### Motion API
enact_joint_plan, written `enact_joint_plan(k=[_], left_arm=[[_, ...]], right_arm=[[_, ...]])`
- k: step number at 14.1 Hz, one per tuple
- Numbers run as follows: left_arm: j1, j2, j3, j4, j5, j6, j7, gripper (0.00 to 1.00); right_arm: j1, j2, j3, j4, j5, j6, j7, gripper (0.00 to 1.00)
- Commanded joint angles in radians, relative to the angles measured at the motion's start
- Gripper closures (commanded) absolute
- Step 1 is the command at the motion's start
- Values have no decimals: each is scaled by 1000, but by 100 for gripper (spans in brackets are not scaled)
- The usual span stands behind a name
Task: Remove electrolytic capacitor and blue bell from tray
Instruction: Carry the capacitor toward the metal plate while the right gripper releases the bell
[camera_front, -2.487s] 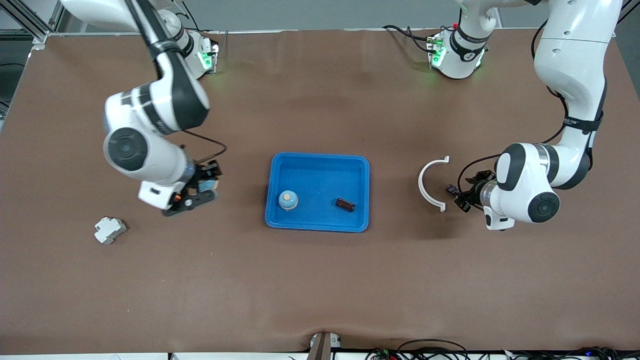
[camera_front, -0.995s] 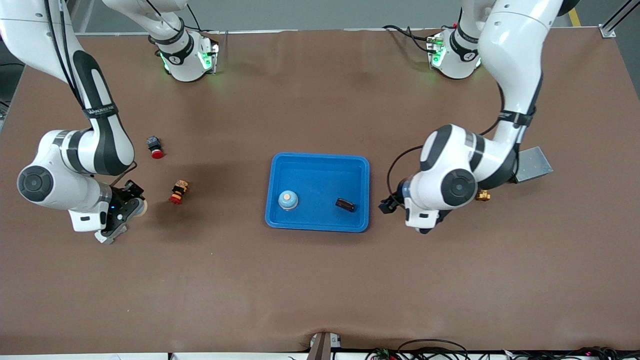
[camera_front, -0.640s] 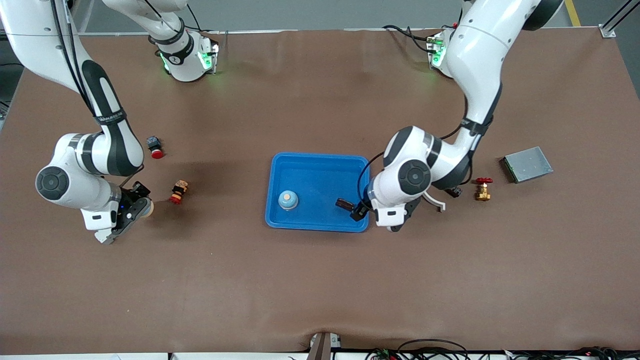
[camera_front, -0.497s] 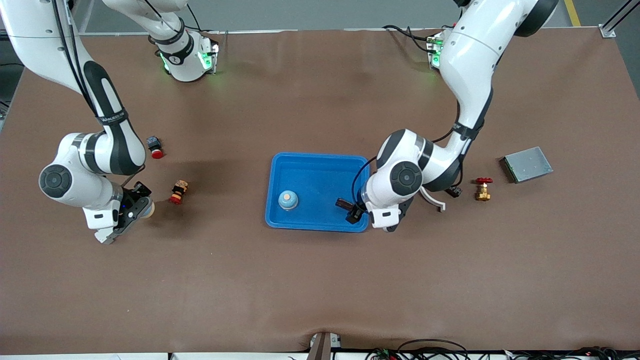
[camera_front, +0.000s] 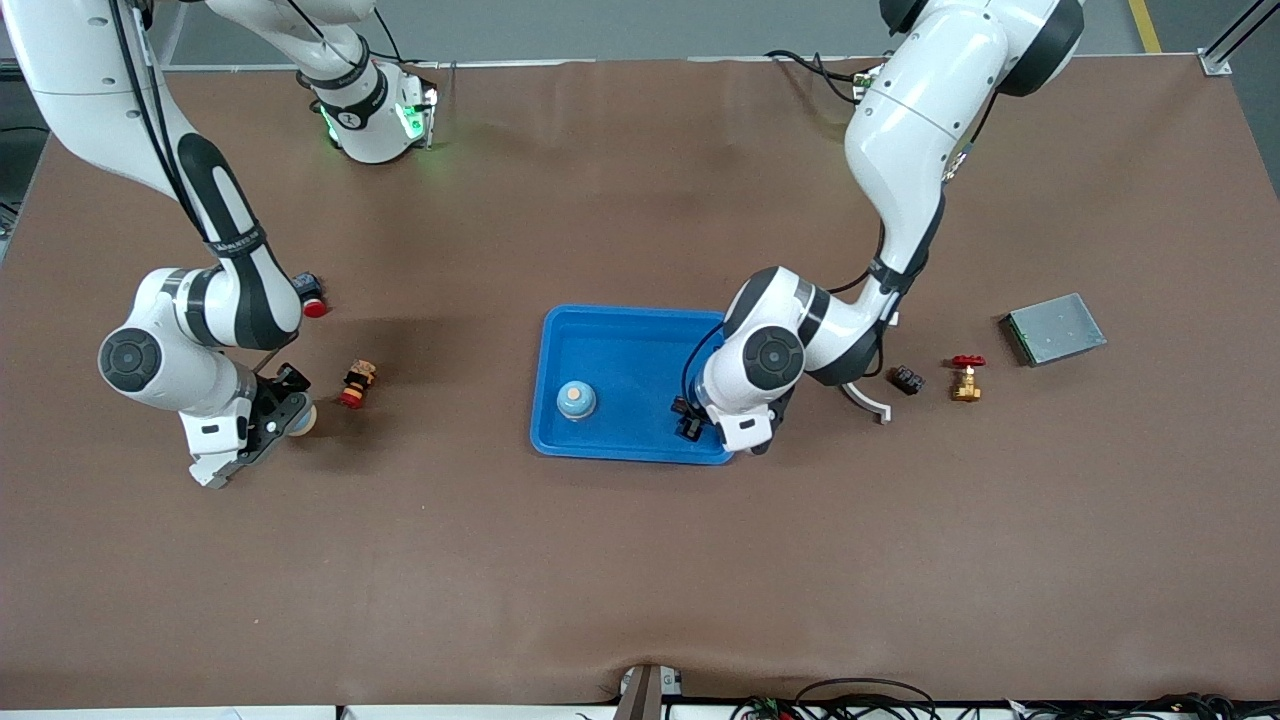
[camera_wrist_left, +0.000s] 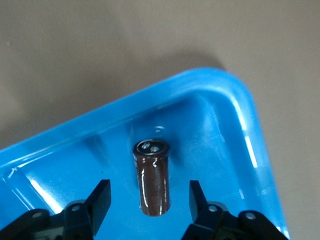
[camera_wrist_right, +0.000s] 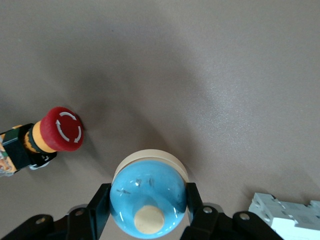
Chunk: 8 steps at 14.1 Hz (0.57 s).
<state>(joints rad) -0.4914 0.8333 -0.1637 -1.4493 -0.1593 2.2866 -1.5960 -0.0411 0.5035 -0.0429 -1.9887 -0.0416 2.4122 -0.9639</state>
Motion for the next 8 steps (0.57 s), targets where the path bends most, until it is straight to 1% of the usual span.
enact_joint_plan(k=[1, 2, 5, 7, 8], left_arm=[[-13, 12, 15, 17, -6, 4, -5, 51], [-15, 19, 15, 18, -6, 4, -4, 54], [-13, 32, 16, 20, -5, 4, 2, 80], [-4, 26, 16, 21, -3, 4, 19, 100], [-3, 15, 18, 21, -3, -1, 22, 100]], right_arm=[[-25, 7, 17, -7, -17, 27, -12, 79], [-25, 10, 17, -7, -17, 33, -12, 79], [-25, 12, 17, -7, -15, 33, -12, 78], [-28, 13, 17, -5, -15, 34, -12, 66], [-34, 13, 17, -5, -15, 34, -12, 65]])
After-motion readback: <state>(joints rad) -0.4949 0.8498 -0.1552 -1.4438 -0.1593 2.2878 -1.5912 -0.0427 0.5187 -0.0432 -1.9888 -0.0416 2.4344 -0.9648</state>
